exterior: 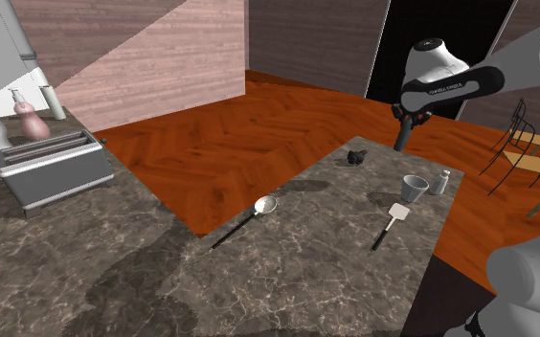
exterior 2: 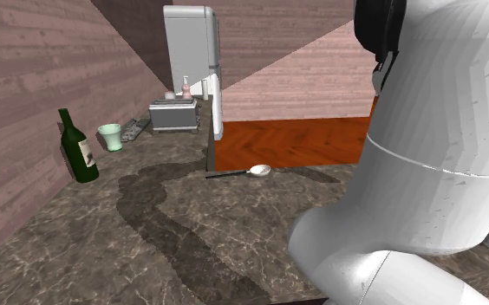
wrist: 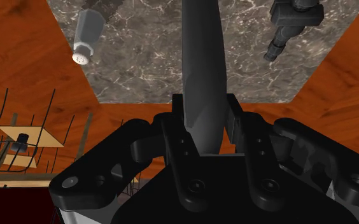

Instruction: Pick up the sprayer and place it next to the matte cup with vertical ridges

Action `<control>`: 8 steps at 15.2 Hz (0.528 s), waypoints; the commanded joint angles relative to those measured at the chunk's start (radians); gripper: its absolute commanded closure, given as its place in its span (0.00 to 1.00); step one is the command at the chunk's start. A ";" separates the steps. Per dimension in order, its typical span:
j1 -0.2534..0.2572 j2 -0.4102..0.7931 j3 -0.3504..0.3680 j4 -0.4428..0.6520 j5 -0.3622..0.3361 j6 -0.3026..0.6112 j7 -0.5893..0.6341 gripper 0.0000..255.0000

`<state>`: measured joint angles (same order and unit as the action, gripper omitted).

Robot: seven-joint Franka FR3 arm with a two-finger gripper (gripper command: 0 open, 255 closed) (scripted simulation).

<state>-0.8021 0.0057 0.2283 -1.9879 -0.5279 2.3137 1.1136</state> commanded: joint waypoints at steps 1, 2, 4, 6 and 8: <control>-0.001 0.009 -0.002 -0.016 -0.014 0.023 0.016 1.00; -0.002 0.013 -0.002 -0.024 -0.021 0.034 0.024 1.00; -0.002 0.022 -0.003 -0.039 -0.035 0.054 0.041 1.00; -0.003 0.032 -0.005 -0.053 -0.051 0.075 0.058 1.00; -0.003 0.043 -0.006 -0.066 -0.067 0.095 0.077 1.00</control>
<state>-0.8048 0.0451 0.2232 -2.0455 -0.5874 2.3969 1.1816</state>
